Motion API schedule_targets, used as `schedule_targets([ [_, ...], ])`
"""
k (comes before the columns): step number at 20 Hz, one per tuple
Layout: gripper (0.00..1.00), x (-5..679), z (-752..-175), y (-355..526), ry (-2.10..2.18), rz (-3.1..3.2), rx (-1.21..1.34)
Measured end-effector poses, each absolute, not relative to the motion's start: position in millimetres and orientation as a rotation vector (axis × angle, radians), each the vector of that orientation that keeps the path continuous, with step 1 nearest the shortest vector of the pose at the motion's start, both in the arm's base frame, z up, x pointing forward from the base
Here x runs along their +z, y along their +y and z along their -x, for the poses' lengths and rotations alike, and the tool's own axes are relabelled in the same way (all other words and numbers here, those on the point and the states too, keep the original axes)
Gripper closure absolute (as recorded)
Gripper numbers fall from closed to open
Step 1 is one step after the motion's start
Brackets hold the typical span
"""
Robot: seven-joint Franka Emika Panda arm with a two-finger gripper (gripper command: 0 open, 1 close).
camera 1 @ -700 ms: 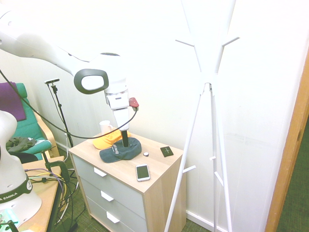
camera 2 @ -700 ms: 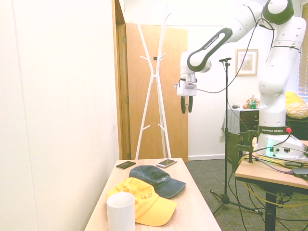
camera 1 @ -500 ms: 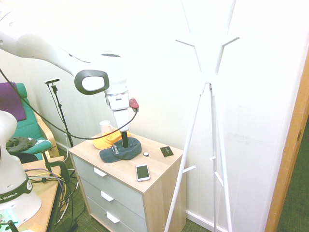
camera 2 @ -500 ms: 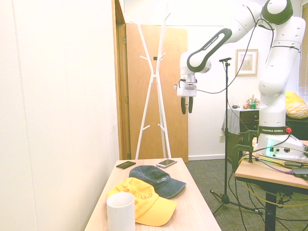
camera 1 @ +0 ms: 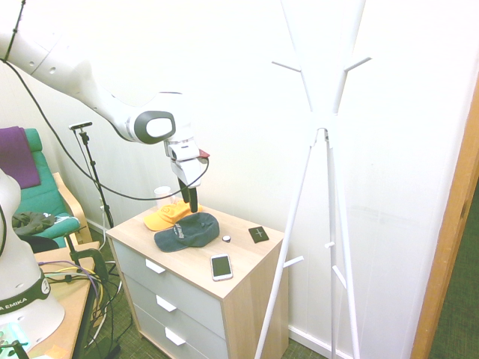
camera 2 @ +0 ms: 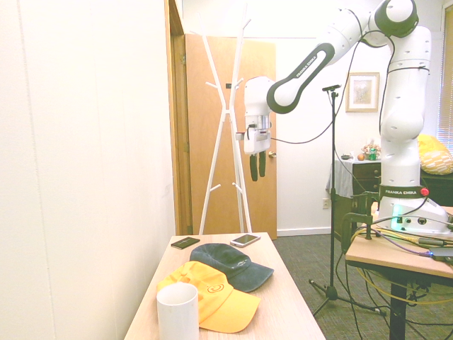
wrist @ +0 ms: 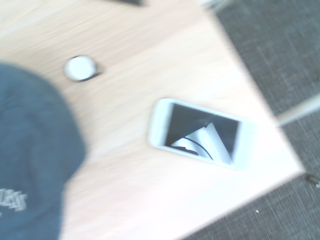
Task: Hang the cap
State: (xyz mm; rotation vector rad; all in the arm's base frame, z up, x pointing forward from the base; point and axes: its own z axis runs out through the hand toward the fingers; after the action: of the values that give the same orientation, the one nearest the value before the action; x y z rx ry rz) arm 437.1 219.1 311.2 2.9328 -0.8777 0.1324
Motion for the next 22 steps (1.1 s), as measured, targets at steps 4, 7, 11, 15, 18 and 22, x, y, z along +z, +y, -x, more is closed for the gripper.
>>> schedule_targets([
  [4, 0.00, 258.6, -437.2, 286.5, -0.688, -2.949, 0.220],
  [7, 0.00, 230.0, -447.9, 314.9, -0.578, -2.997, 0.269],
  [11, 0.00, 196.4, -473.4, 323.8, -0.560, -2.995, 0.279],
  [15, 0.00, 172.0, -493.1, 330.1, -0.572, -2.996, 0.287],
  [18, 0.00, 149.0, -492.6, 330.9, -0.568, -2.983, 0.260],
  [22, 1.00, 131.6, -504.6, 328.7, -0.574, -2.977, 0.249],
])
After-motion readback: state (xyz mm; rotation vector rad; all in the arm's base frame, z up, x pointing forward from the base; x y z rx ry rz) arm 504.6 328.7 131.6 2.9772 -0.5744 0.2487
